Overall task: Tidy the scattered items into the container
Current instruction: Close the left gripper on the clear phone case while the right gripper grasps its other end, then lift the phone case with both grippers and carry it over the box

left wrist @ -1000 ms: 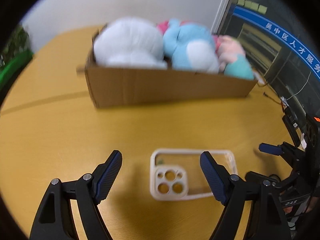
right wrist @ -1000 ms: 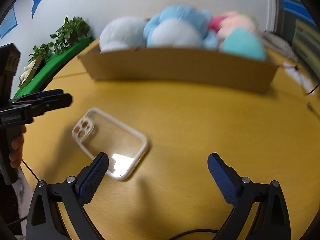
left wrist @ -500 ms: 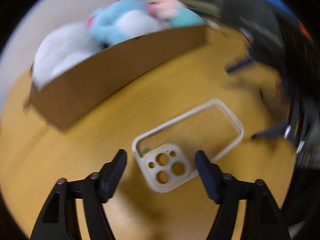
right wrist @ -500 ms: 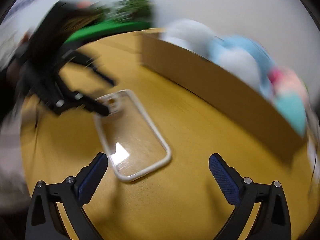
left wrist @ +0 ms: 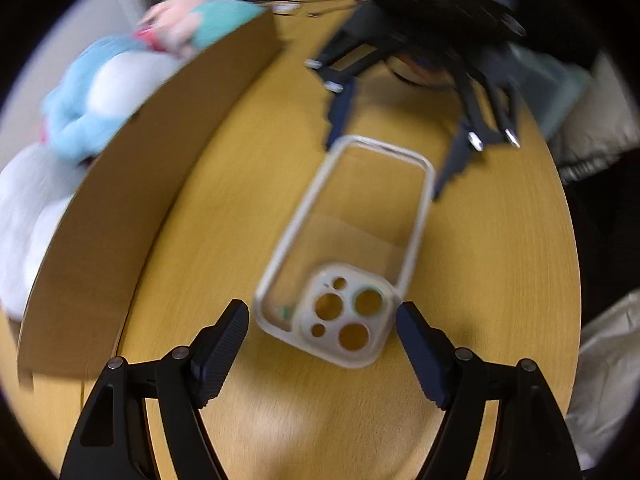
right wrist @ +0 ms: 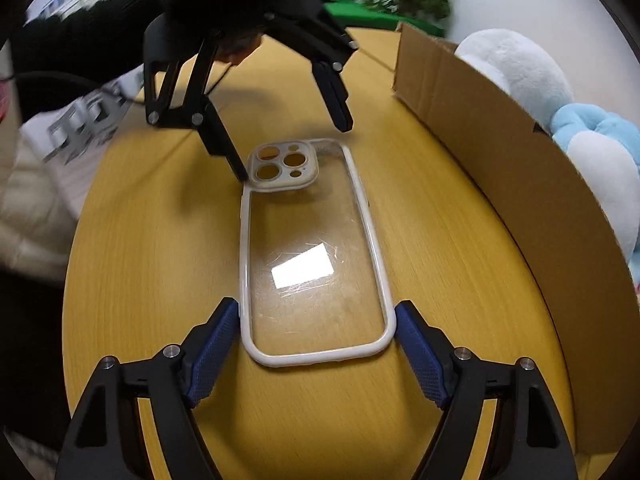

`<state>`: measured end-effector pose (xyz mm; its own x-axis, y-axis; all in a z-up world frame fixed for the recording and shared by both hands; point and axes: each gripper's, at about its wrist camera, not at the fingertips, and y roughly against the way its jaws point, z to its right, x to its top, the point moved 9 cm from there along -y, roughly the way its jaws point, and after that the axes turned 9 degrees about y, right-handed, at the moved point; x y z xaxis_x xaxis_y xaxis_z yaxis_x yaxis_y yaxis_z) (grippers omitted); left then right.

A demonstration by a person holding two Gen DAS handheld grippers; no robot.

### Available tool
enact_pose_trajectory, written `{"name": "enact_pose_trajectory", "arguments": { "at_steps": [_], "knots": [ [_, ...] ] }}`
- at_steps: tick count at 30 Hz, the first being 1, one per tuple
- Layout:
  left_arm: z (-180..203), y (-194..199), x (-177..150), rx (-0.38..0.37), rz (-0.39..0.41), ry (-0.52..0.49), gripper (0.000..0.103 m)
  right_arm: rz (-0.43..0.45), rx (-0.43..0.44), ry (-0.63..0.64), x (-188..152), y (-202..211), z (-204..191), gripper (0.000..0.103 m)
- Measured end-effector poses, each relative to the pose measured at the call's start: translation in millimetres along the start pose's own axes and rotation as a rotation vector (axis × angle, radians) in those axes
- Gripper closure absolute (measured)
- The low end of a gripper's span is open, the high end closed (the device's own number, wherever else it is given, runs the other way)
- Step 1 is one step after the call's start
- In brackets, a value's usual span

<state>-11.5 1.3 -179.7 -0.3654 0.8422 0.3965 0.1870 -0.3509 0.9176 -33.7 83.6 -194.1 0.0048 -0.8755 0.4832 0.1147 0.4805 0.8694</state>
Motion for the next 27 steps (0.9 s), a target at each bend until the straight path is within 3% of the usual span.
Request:
{"name": "enact_pose_trajectory", "arguments": {
  "at_steps": [9, 10, 16, 23, 25, 27],
  "knots": [
    [10, -13, 22, -0.061, 0.013, -0.086, 0.023, -0.032, 0.071, 0.105, -1, -6, 5, 0.017],
    [10, -13, 24, -0.061, 0.012, -0.091, 0.023, -0.025, 0.076, 0.11, 0, -6, 6, 0.021],
    [13, -6, 37, -0.029, 0.037, -0.107, 0.025, -0.047, 0.076, 0.164, -7, 1, 16, 0.021],
    [-22, 65, 88, 0.092, 0.168, -0.133, 0.025, -0.042, -0.012, 0.245, 13, 52, 63, 0.021],
    [-45, 90, 111, 0.137, 0.202, -0.149, 0.025, -0.05, -0.053, 0.278, 27, 72, 92, 0.021],
    [-79, 119, 112, 0.173, 0.229, -0.157, 0.025, -0.059, -0.103, 0.312, 44, 95, 127, 0.021]
  ]
}}
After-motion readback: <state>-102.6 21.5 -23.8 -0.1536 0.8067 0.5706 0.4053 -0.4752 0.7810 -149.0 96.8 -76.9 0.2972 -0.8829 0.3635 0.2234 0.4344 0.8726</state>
